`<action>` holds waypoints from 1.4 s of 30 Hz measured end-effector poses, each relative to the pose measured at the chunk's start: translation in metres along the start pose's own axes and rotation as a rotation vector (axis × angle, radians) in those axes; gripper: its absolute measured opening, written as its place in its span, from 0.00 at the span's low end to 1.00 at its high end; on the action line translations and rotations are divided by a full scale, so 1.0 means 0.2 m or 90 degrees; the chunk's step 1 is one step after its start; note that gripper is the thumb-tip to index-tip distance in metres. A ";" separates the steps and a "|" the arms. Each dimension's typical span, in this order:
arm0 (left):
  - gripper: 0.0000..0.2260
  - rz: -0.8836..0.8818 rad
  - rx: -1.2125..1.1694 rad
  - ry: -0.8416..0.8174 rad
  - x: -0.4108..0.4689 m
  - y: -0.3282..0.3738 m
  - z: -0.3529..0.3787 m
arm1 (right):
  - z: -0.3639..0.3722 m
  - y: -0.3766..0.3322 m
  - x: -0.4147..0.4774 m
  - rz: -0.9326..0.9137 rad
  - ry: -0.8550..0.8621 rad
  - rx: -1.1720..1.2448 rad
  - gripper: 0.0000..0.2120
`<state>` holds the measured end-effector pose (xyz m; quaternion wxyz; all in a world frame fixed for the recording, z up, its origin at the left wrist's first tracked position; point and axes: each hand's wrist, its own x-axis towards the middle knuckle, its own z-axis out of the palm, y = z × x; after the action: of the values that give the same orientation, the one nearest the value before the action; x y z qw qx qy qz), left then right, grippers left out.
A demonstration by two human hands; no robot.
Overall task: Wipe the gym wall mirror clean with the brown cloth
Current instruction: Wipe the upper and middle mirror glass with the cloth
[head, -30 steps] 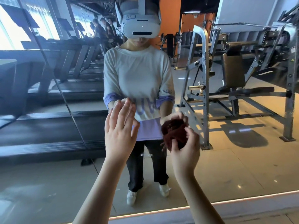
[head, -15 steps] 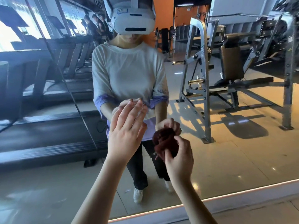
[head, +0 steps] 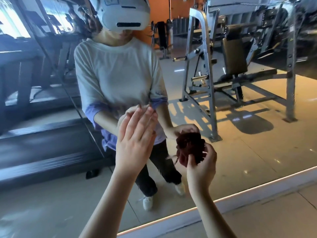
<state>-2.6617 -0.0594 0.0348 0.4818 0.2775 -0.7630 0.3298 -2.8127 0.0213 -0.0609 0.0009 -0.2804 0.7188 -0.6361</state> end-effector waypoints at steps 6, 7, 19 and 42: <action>0.23 -0.005 0.015 -0.001 -0.05 -0.01 0.00 | 0.09 -0.09 -0.16 -0.122 -0.102 -0.007 0.25; 0.24 -0.003 0.014 -0.002 -0.05 -0.01 0.00 | 0.08 -0.08 -0.13 -0.126 -0.099 -0.005 0.24; 0.24 -0.004 0.016 -0.008 -0.05 -0.01 0.00 | 0.09 -0.08 -0.15 -0.039 -0.065 0.042 0.24; 0.25 -0.002 -0.001 -0.025 -0.05 -0.03 -0.01 | 0.07 -0.10 -0.03 -0.125 0.030 0.045 0.17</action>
<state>-2.6523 -0.0597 0.0275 0.4671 0.2848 -0.7723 0.3229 -2.7943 0.0113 -0.0477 -0.0683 -0.3344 0.6651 -0.6642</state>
